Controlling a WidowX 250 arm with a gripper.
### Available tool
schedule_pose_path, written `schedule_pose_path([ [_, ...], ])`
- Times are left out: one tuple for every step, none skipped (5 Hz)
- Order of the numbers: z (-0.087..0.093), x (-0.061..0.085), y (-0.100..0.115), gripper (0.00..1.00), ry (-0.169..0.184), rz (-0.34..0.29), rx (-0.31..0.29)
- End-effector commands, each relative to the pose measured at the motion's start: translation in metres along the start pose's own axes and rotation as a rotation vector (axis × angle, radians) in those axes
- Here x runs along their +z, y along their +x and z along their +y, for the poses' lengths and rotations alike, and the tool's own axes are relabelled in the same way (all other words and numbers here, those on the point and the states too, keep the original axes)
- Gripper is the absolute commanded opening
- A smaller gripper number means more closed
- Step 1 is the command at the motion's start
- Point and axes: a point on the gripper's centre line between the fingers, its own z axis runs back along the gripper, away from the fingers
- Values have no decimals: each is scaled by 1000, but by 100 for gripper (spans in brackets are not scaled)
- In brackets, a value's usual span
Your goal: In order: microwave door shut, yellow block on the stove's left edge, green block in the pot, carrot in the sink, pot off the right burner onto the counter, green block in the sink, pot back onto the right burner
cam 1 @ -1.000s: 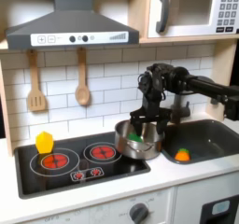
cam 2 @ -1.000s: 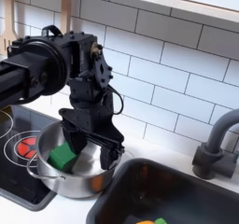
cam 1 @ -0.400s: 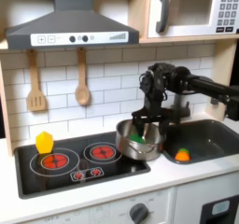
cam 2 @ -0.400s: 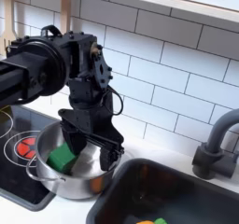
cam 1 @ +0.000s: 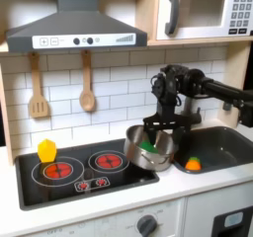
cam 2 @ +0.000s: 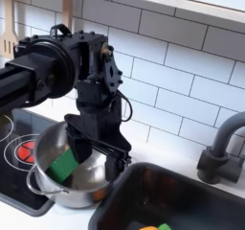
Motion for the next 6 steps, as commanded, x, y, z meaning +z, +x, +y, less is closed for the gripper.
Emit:
schedule_pose_path([
  [11,12,8,100,37,-18,10],
  [13,16,12,100,44,-26,15],
  [18,18,11,100,65,-20,33],
  [25,20,1,100,101,12,87],
  [29,16,-6,100,111,45,133],
  [31,14,-12,100,122,64,159],
])
